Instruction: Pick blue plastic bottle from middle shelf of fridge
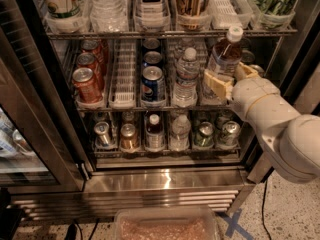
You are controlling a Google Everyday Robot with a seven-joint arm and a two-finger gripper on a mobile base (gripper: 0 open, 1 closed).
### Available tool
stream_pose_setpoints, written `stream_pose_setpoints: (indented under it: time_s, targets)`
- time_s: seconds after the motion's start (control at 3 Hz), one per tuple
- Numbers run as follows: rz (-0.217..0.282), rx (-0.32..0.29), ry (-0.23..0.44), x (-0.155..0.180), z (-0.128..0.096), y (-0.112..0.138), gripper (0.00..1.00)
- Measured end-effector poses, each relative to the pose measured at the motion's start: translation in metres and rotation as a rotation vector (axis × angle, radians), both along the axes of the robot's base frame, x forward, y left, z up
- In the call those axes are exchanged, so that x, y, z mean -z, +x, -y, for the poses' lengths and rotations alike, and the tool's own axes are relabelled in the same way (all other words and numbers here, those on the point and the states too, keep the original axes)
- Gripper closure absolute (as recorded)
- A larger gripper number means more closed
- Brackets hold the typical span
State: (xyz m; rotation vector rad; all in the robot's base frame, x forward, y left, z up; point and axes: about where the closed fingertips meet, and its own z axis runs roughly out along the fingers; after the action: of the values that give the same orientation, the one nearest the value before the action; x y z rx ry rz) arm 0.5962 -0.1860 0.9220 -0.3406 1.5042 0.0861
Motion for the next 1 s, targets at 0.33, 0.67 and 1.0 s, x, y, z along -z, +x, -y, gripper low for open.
stream_pose_setpoints:
  time_s: [0.33,0.67,1.0]
  targets:
    - [-0.053,-0.073,-0.049,-0.009,-0.006,-0.034,1.00]
    - [-0.151,-0.148,-0.100,-0.008,-0.017,-0.069,1.00]
    - [-0.260,-0.238,-0.148,0.001,-0.031,-0.098,1.00]
